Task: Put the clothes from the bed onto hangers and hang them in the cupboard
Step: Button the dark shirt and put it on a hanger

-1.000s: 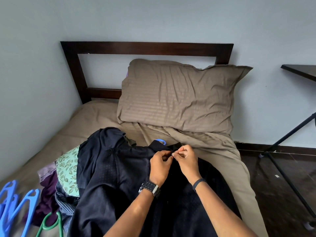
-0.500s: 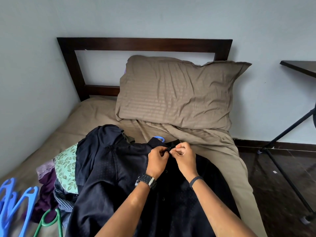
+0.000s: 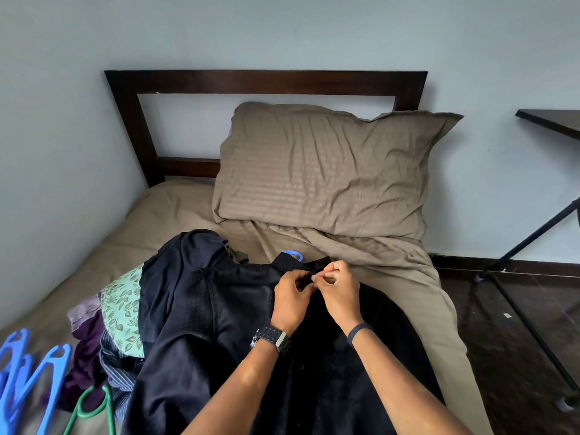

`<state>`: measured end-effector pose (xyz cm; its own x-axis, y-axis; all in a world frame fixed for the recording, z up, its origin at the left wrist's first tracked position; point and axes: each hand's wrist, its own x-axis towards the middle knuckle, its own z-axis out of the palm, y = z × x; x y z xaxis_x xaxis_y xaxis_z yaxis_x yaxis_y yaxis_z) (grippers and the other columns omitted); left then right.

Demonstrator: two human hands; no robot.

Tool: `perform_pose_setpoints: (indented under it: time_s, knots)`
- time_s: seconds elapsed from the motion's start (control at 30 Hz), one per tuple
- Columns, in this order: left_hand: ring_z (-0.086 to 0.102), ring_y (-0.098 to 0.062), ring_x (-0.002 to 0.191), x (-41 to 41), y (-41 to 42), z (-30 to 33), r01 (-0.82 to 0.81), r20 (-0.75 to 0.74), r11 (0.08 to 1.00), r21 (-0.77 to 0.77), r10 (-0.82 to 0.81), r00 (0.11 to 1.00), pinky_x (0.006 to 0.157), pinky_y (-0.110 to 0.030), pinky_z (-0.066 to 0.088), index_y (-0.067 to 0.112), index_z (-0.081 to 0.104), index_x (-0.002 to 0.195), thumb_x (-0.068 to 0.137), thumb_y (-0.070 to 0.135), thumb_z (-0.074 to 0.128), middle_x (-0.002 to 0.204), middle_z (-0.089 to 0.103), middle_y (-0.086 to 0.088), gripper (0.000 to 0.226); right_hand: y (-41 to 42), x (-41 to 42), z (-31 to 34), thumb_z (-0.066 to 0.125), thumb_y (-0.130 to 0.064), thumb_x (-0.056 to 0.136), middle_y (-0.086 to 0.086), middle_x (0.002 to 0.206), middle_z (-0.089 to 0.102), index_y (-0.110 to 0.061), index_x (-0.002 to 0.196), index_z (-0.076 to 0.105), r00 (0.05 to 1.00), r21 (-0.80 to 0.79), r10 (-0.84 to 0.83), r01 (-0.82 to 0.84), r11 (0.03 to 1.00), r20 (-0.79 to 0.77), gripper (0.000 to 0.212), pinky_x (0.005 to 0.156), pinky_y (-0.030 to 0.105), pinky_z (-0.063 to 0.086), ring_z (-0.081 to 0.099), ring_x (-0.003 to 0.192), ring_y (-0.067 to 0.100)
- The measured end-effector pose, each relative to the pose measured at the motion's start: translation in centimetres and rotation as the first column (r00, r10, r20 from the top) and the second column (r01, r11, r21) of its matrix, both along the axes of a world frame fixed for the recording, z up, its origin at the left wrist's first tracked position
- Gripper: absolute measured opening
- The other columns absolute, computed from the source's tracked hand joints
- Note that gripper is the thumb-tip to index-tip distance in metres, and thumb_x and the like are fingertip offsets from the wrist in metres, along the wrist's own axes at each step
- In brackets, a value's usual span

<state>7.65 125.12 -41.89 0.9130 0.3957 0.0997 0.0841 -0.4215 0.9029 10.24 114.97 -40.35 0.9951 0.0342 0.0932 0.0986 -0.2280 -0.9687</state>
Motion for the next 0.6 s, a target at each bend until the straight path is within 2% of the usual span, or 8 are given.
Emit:
perform_pose_setpoints:
  time_s: [0.1,0.2,0.33,0.47,0.6]
  knots:
    - [0.066,-0.010,0.091,0.2,0.0,0.0,-0.043,0.005,0.993,-0.113,0.044,0.999,0.086,-0.021,0.051,0.008,0.069,0.102,0.082,0.008,0.070,0.097,0.071,-0.002,0.021,0.0,0.2,0.0,0.070,-0.005,0.081,0.001,0.078,0.069,-0.014,0.078,0.056,1.000,-0.036,0.012,-0.012,0.999,0.010,0.017,0.063,0.009,0.046,0.065,0.072,0.004]
    - [0.067,-0.010,0.086,0.1,0.0,0.1,-0.061,0.011,0.985,-0.163,0.064,0.998,0.081,-0.019,0.051,0.009,0.072,0.096,0.081,0.005,0.071,0.090,0.072,-0.002,0.015,-0.3,0.3,0.2,0.072,-0.007,0.081,-0.002,0.073,0.068,-0.019,0.073,0.059,0.999,-0.069,0.051,-0.050,0.996,0.010,0.019,0.061,0.010,0.046,0.064,0.068,0.004]
    - [0.068,-0.011,0.081,0.0,0.4,0.1,-0.026,0.045,0.959,-0.283,0.040,0.998,0.077,-0.019,0.051,0.015,0.069,0.082,0.080,0.001,0.072,0.082,0.071,0.001,0.015,-0.7,0.5,0.8,0.070,-0.007,0.083,-0.005,0.074,0.066,-0.019,0.078,0.064,0.993,-0.113,0.118,-0.115,0.987,0.018,0.014,0.061,0.008,0.045,0.063,0.069,0.002]
    - [0.067,-0.012,0.077,0.0,0.7,0.1,0.015,0.062,0.923,-0.385,0.010,0.998,0.076,-0.020,0.053,0.014,0.068,0.079,0.079,-0.004,0.070,0.081,0.071,-0.002,0.019,-1.0,0.7,1.1,0.068,-0.008,0.084,-0.005,0.076,0.068,-0.021,0.078,0.066,0.982,-0.138,0.187,-0.185,0.973,0.004,0.015,0.065,0.011,0.047,0.064,0.072,0.004]
    - [0.067,-0.015,0.079,0.0,1.1,-0.2,0.058,0.069,0.890,-0.451,-0.030,0.997,0.079,-0.024,0.053,0.011,0.069,0.079,0.079,-0.007,0.069,0.082,0.071,-0.005,0.018,-1.2,1.1,1.6,0.067,-0.004,0.083,-0.005,0.071,0.067,-0.016,0.078,0.068,0.971,-0.143,0.239,-0.241,0.960,-0.031,0.013,0.063,0.010,0.046,0.061,0.060,-0.004]
